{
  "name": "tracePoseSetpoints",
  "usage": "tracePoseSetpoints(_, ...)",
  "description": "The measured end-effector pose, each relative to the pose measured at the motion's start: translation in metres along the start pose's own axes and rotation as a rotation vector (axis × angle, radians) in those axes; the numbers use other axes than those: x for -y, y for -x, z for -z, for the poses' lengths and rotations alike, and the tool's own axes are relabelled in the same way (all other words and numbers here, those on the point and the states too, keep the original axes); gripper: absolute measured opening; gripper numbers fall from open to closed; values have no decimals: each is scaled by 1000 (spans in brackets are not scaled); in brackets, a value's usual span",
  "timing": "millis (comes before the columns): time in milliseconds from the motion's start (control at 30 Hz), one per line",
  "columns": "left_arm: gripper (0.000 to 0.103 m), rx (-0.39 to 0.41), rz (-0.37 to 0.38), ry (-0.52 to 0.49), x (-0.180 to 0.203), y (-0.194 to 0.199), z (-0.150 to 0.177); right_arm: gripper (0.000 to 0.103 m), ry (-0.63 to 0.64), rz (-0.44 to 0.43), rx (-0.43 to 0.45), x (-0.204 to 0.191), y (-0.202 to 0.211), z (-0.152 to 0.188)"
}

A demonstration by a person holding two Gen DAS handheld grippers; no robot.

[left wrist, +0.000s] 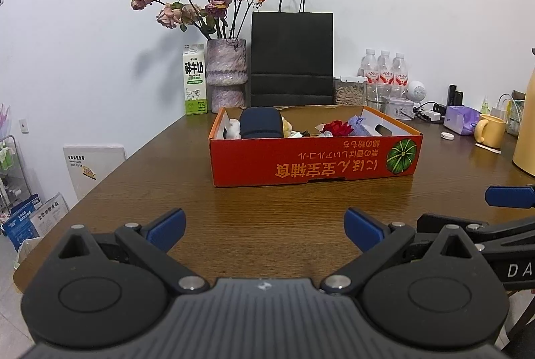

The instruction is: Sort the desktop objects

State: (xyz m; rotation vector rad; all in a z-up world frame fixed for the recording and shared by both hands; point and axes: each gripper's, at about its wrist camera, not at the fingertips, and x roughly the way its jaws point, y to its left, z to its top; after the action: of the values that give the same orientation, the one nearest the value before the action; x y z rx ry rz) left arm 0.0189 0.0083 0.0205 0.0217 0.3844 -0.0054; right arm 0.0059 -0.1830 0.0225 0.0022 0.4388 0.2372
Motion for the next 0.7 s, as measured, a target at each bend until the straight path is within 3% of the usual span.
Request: tracePoseSetpoints(700,103,-4,-4,-2,0,1,-2,103,2,0,1,1,0,-1)
